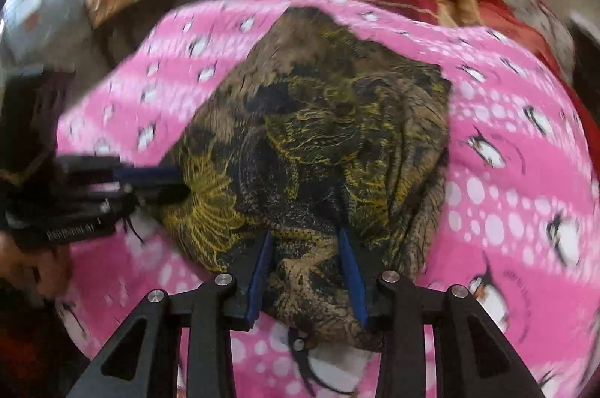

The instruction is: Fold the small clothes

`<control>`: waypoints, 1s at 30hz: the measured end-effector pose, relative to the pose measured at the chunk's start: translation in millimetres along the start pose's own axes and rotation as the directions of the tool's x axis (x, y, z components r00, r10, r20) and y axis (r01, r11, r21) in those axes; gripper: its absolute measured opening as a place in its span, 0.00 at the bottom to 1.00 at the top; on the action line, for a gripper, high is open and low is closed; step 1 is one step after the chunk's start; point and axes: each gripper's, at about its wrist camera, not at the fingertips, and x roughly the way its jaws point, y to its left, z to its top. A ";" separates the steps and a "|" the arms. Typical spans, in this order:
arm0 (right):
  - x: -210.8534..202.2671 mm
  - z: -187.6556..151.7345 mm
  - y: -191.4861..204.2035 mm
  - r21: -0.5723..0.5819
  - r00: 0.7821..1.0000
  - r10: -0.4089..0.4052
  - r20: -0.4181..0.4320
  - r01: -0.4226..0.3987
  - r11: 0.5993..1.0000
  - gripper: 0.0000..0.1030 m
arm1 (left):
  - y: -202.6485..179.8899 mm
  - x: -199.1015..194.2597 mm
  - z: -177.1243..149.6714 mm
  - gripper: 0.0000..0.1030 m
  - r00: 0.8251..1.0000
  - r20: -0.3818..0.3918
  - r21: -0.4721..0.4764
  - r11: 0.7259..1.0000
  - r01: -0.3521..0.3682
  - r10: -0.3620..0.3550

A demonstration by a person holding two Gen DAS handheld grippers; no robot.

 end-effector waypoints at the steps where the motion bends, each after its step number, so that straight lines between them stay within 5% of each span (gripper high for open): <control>1: -0.8 0.5 -0.9 0.012 1.000 -0.003 0.001 0.003 1.000 0.35 | -1.6 -4.9 2.7 0.19 1.000 0.001 -0.011 1.000 0.003 -0.003; 5: -9.2 18.2 1.8 0.040 0.999 -0.002 -0.051 0.004 0.999 0.35 | -2.5 -31.4 35.7 0.19 0.995 0.095 0.015 1.000 0.013 -0.014; 8: -26.4 50.0 0.4 0.121 0.998 -0.053 0.013 0.051 0.991 0.35 | 0.2 -25.9 92.3 0.19 0.986 0.165 -0.003 1.000 -0.014 0.014; 12: -12.7 93.4 -2.1 0.213 0.990 -0.142 0.013 0.136 0.968 0.35 | 19.0 26.9 162.9 0.19 0.991 0.128 -0.109 0.994 -0.013 0.027; 15: 18.2 118.2 -13.1 0.279 0.982 -0.189 -0.022 0.188 0.942 0.35 | 28.3 68.0 190.4 0.19 0.992 0.082 -0.137 0.987 -0.088 0.100; 18: 58.9 117.6 -39.7 0.373 0.974 -0.209 -0.085 0.225 0.900 0.35 | 34.1 102.8 184.8 0.19 0.983 0.070 -0.106 0.981 -0.160 0.168; 21: 85.9 96.5 -52.6 0.394 0.985 -0.158 -0.071 0.174 0.902 0.35 | 38.6 118.3 167.8 0.19 0.985 0.076 -0.092 0.985 -0.148 0.155; 26: 77.5 82.8 -60.9 0.421 0.994 -0.100 0.036 0.075 0.904 0.36 | 44.6 122.6 168.0 0.19 0.988 0.083 -0.091 0.988 -0.125 0.133; 30: 72.3 102.2 -66.5 0.468 0.992 -0.106 -0.063 0.124 0.875 0.36 | 42.1 122.4 166.4 0.19 0.985 0.103 -0.085 0.987 -0.134 0.142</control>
